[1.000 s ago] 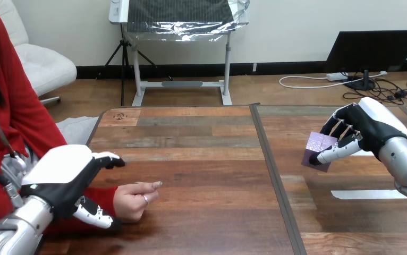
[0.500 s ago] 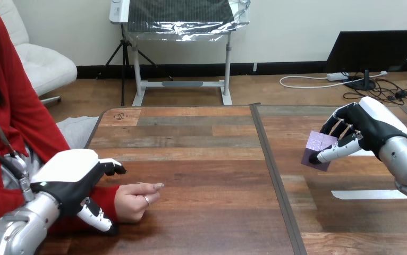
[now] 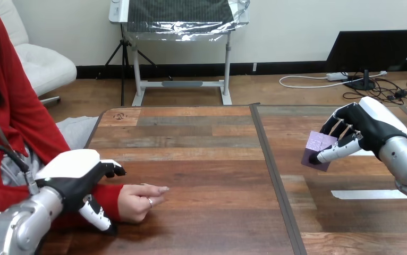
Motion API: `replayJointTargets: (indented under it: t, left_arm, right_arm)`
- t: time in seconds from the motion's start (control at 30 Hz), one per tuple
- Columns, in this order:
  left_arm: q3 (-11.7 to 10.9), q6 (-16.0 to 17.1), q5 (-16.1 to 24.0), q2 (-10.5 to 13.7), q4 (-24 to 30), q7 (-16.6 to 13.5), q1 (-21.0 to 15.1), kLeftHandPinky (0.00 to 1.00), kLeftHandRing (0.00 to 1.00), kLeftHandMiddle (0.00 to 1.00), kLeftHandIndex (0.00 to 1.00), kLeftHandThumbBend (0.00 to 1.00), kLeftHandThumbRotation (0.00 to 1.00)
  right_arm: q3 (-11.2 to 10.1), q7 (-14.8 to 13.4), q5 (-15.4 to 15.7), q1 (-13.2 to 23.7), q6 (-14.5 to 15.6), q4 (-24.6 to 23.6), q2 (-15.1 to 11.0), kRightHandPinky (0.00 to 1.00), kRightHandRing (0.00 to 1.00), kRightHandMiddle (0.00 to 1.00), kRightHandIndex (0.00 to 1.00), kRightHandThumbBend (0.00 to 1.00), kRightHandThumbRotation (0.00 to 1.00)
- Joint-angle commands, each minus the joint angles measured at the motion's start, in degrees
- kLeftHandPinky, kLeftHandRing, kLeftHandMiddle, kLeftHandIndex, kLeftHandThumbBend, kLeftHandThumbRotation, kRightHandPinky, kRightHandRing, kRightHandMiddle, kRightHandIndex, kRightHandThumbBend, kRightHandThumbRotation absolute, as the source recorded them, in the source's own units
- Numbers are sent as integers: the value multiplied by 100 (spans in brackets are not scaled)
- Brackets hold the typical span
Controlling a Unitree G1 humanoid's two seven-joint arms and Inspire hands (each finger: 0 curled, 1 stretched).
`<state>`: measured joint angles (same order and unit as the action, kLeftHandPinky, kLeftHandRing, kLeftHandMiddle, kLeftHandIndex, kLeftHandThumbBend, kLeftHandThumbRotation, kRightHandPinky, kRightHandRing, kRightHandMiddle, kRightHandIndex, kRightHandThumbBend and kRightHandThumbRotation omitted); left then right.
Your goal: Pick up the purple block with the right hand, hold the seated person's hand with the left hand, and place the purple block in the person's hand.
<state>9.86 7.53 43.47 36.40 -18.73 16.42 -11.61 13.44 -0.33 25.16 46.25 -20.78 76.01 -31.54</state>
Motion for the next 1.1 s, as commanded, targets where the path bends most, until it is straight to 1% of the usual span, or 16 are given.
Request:
replayJointTargets:
  t: [0.0,0.1,0.2,0.3,0.4,0.63,0.8,0.93,1.07]
  left_arm:
    - [152,50,-20,100,-243,-21,-504,70,79,81,80,100,12]
    - [201,65,-41,86,-382,-52,-567,69,78,80,79,100,11]
    - [235,-17,-51,66,-415,8,-604,68,78,79,78,100,10]
    - [277,-14,-56,55,-512,-24,-645,67,77,79,77,100,10]
    - [304,-79,-82,35,-520,33,-665,66,76,78,76,100,9]
    - [293,-252,-335,-51,-546,242,-717,64,73,75,74,97,4]
    - [296,-292,-518,-76,-585,341,-747,61,70,73,71,94,1]
    - [295,-393,-670,-106,-604,463,-775,59,69,71,69,91,0]
    - [301,-427,-774,-117,-620,518,-789,57,66,70,67,90,0]
  right_arm:
    - [-100,-37,-71,408,-93,-292,-129,38,42,46,48,84,0]
    - [-106,-36,-79,395,-127,-294,-130,39,42,46,48,84,0]
    - [-100,-39,-72,394,-108,-295,-128,39,42,46,48,84,0]
    - [-104,-28,-79,389,-97,-298,-123,39,42,46,48,84,0]
    - [-115,-21,-92,388,-71,-297,-115,38,42,45,48,84,0]
    - [-108,-14,-86,381,-71,-303,-115,38,41,45,47,83,0]
    - [-92,-38,-65,385,-33,-305,-111,38,41,45,48,83,0]
    - [-95,-47,-68,377,-59,-306,-111,38,41,45,48,83,0]
    - [-108,-56,-81,368,-76,-298,-109,38,41,45,48,84,0]
